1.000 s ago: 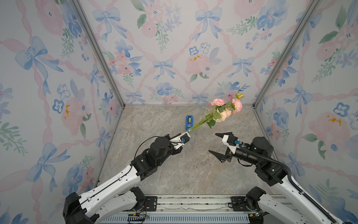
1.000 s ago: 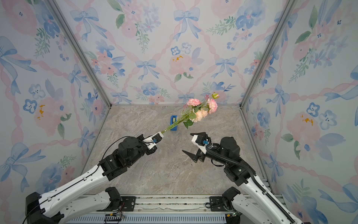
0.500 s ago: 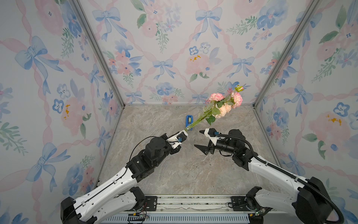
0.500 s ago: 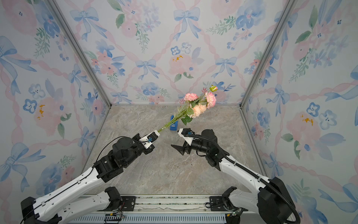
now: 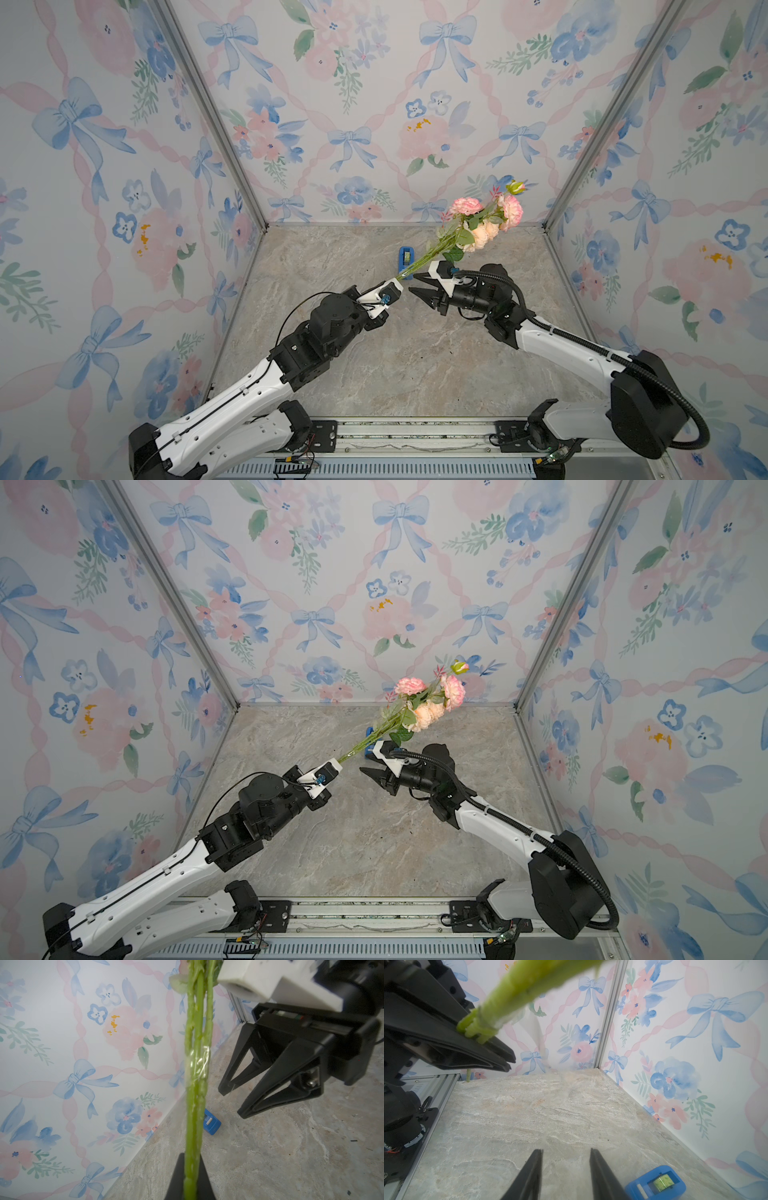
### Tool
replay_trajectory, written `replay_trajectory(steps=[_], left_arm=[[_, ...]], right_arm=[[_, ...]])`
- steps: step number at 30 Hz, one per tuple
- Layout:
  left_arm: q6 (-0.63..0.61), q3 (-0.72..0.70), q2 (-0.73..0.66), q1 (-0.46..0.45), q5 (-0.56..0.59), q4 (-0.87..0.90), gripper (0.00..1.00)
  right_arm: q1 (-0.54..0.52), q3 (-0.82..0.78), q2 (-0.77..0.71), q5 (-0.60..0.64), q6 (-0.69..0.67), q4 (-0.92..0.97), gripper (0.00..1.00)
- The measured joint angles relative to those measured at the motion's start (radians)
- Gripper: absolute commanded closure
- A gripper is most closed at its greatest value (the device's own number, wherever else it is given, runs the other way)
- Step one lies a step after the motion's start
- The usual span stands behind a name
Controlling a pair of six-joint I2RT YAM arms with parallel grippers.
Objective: Wrap bouquets with tape
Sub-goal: Wrap the tape around the bouquet.
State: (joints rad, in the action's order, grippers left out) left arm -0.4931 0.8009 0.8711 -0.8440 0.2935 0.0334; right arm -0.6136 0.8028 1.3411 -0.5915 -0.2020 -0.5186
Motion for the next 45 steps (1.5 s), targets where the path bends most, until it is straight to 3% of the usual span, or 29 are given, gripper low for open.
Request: replay_trajectory(steps=[5,13,24,38,45], left_arm=[[-0.011,0.001,0.012,0.0,0.048,0.0,1.0],[-0.084,0.0,0.069,0.0,0.152,0.006,1.0],[-0.129,-0.017,0.072,-0.001,0.168,-0.017,1.0],[-0.231,-0.058,0.121,-0.035,0.212,0.003,1.0],[-0.24,-0.055,0.115,-0.049,0.215,0.01,1.0]], right_arm=[[-0.016,-0.003,-0.014,-0.027,-0.003,0.042,1.0],[-0.06,-0.001,-0.121,-0.061,0.095,0.07,1.0],[-0.104,0.227,-0.085,0.04,0.191,0.253,0.92],[-0.137,0.667,0.176,0.319,0.172,0.725,0.9],[-0.127,0.83,0.37,0.456,0.102,0.921,0.77]])
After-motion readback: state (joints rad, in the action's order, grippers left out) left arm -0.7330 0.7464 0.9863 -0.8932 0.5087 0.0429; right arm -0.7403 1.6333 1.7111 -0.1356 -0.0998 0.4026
